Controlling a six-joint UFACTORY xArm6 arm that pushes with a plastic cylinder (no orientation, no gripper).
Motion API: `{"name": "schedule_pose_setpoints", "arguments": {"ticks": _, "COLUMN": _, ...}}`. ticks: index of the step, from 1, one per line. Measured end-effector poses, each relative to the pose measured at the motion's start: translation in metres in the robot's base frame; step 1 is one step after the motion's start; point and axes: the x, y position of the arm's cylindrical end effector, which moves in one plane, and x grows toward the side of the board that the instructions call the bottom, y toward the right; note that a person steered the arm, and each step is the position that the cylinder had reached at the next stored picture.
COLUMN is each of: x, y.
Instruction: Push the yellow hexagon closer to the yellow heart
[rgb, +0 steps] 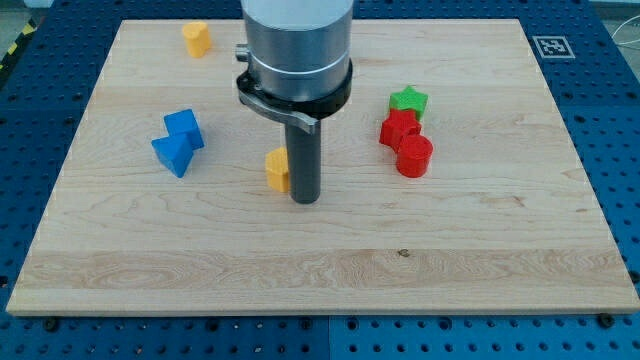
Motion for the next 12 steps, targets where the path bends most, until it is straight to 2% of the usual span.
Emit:
{"name": "schedule_pose_setpoints", "arguments": {"ticks": 1, "x": -0.005, "y": -0.021}}
{"name": "schedule_pose_setpoints", "arguments": {"ticks": 2, "x": -0.028, "y": -0.038}}
{"name": "schedule_pose_setpoints", "arguments": {"ticks": 8, "x": -0.188, "y": -0.072}}
{"name": "schedule_pose_setpoints", "arguments": {"ticks": 12, "x": -0.228, "y": -0.104}}
